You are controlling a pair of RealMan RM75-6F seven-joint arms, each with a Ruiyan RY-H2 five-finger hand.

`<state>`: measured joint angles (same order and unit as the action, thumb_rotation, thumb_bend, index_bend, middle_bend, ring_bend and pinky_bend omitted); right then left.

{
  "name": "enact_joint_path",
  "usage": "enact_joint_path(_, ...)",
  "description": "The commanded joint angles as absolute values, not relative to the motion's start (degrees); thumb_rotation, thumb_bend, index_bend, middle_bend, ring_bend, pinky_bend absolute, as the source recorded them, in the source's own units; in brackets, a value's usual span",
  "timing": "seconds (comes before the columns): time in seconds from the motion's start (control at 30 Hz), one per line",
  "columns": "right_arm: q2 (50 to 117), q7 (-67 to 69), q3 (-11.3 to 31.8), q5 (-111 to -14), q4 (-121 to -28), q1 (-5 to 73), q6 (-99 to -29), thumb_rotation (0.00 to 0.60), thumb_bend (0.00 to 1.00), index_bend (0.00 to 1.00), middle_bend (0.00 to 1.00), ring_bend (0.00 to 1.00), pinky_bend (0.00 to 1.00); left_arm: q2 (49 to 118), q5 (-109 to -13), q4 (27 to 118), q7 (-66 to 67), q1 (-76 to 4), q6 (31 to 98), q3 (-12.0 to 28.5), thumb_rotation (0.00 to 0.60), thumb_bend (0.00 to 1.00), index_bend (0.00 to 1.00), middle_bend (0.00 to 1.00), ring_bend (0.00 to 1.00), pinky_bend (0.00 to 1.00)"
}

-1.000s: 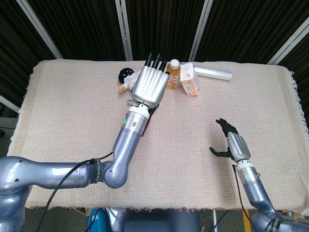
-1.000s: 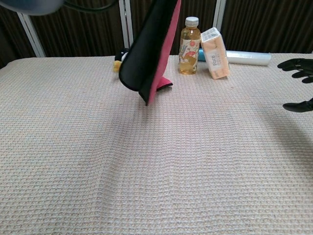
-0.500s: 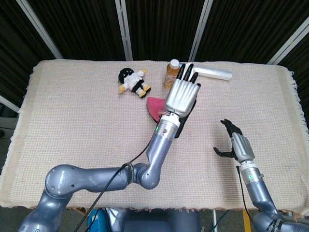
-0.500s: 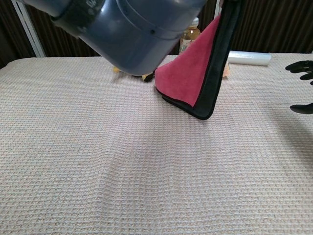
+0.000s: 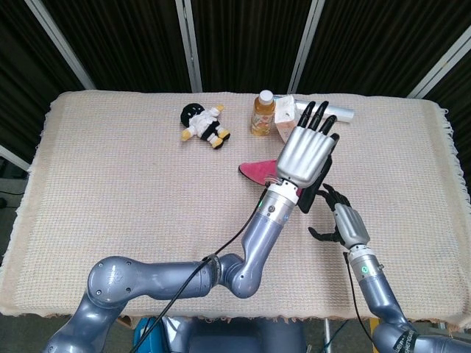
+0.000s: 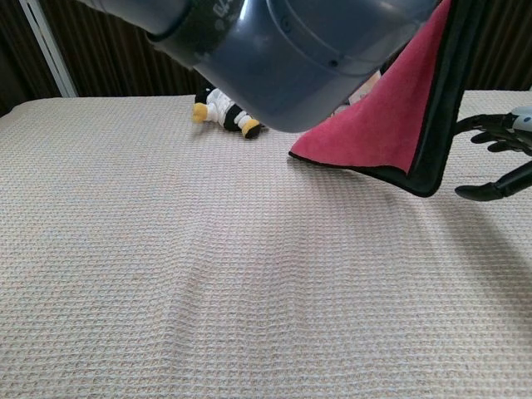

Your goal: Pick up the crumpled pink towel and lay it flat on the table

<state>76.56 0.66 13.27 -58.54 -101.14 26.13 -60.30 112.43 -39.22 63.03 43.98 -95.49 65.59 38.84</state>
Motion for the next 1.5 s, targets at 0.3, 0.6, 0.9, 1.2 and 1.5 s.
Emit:
enact_joint_path(0.3,79.75,0.84,15.49,-54.3,-98.12,27.47,-60.78,0.6,0.27,0.43,0.06,0.0,0.0,114.09,-39.91,61.44,42.17,-96.11,65.92,38.22,0.6,0.57,0.6,0.2,0.0,0.0)
enact_joint_path(0.6,81.95,0.55,15.31,-53.03,-97.47,27.53,-61.33,0.6,0.27,0.47,0.08,0.0,0.0,113.28,-39.93,61.92,41.93,-94.22,66.26,37.3,0.6,0.57,0.59,0.19,0.0,0.0)
enact_joint_path(0.9,84.31,-1.36,15.49,-51.33,-97.33,28.14,-62.23,0.6,0.27,0.47,0.08,0.0,0.0,113.54,-40.79,61.1,41.44,-94.78,66.29,37.52,0.6,0.57,0.59,0.19,0.0,0.0)
enact_joint_path(1.2,86.75,-3.14,16.79,-47.71,-96.38,29.85,-61.36,0.6,0.27,0.44,0.08,0.0,0.0,113.42,-41.23,59.87,41.52,-95.97,66.3,38.45,0.6,0.57,0.59,0.19,0.0,0.0)
enact_joint_path(1.5,87.34,-3.71,18.31,-44.78,-96.45,31.05,-60.58,0.6,0.28,0.33,0.08,0.0,0.0,114.62,-41.27,57.59,40.85,-96.81,65.56,38.37,0.6,0.57,0.58,0.19,0.0,0.0)
